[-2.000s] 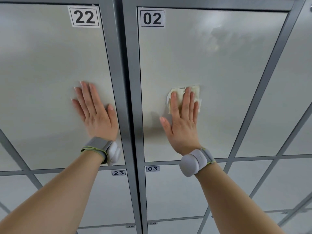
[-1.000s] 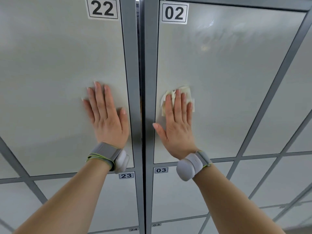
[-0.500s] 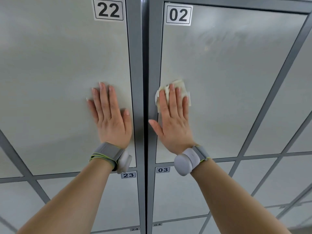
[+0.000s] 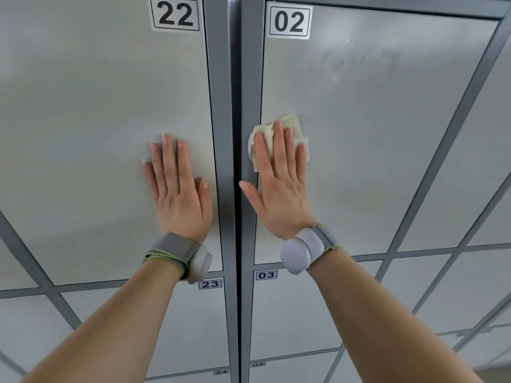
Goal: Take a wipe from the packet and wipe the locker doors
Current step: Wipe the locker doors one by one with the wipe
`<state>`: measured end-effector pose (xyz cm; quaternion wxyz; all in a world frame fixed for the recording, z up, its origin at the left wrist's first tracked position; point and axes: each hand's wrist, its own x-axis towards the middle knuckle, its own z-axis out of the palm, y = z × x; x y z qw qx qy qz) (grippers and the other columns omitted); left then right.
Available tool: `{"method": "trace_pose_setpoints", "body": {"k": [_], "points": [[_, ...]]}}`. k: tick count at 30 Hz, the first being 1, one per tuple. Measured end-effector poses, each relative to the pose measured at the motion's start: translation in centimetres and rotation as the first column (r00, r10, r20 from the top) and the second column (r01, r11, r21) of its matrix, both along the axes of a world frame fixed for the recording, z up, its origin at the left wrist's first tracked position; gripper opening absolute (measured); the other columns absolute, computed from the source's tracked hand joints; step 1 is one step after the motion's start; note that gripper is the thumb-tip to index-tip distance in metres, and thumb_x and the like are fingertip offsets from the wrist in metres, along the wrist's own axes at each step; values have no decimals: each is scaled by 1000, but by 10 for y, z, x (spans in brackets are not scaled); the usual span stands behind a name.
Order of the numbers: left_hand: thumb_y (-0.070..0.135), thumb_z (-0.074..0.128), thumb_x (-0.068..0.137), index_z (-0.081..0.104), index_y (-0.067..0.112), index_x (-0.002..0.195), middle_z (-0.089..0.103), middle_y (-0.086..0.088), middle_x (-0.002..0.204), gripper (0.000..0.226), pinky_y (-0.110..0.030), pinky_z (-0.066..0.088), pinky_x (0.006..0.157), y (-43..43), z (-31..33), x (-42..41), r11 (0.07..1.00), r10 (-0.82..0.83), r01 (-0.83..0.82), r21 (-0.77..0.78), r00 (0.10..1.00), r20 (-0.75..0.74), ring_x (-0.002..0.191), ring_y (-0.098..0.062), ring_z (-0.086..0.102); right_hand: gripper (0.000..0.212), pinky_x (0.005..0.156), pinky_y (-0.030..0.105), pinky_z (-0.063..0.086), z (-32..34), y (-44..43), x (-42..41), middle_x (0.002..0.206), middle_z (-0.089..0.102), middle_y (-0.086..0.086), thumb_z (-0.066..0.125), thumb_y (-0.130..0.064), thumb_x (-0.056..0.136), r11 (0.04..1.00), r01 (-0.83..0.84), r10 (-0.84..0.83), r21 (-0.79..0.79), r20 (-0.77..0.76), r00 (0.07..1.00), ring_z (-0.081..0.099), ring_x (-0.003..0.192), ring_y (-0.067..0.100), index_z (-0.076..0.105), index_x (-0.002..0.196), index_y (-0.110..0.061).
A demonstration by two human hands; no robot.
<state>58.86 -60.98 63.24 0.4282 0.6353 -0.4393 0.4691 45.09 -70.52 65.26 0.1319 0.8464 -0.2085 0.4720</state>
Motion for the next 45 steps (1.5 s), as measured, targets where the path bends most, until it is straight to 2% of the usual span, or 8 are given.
{"method": "trace_pose_setpoints", "body": {"k": [7,14,21,25,30,36,40,45], "points": [[16,35,95,27,-9,140,26,-33,145,53,-39,-2,118,5,-2,3,1000,0,0,14,1000,25,137,-43,14,66,118,46,0,-37,0,-14,155,13,18,35,-45,94,1000,-14,13,-14,-118,993,4,144,31,16,148,-12],[12,38,93,27,-11,140,25,-32,146,53,-37,-3,118,6,-4,0,1000,-14,14,20,1000,-2,137,-42,12,64,117,46,-2,-3,4,-2,154,11,23,31,-44,96,997,-54,52,56,39,998,1,143,34,23,148,-9],[15,33,95,27,-11,140,25,-33,146,52,-38,-3,118,9,-6,-1,999,-15,15,43,1000,-2,137,-41,12,63,117,48,1,-53,-3,-13,155,9,19,37,-44,93,1000,10,-11,-12,-143,990,5,144,34,20,148,-18],[14,34,95,28,-12,140,25,-33,146,52,-38,-2,118,9,-7,-2,999,-21,22,38,1000,-14,138,-41,12,60,117,48,3,-46,-2,-17,154,14,21,38,-42,94,1000,-25,25,-2,-115,993,6,144,34,25,147,-17],[14,34,95,28,-12,139,26,-33,146,52,-39,-1,118,8,-9,-5,1000,-16,17,15,1000,-23,137,-42,14,60,117,49,1,-23,1,-11,155,9,23,33,-42,96,995,-62,63,80,-10,998,0,144,34,24,148,-13],[14,34,94,27,-12,140,25,-33,146,53,-38,-2,118,9,-15,-5,999,-16,18,45,1000,-26,137,-42,13,65,117,49,0,-59,-6,-15,155,6,18,40,-42,92,1000,11,-7,26,-129,992,-1,144,34,20,148,-16],[13,35,94,28,-12,139,26,-32,146,53,-40,0,118,8,-19,-5,999,0,1,43,999,-35,137,-42,14,67,117,49,3,-72,-7,-23,154,13,19,46,-40,90,1000,-4,4,0,-176,984,3,143,35,22,147,-16],[13,35,94,27,-13,139,25,-33,146,53,-40,-1,118,6,-23,-8,999,-1,4,42,999,-52,137,-42,13,59,117,48,2,-47,-5,-26,154,14,21,39,-38,94,996,-80,83,46,-73,994,4,144,34,25,147,-15]]}}
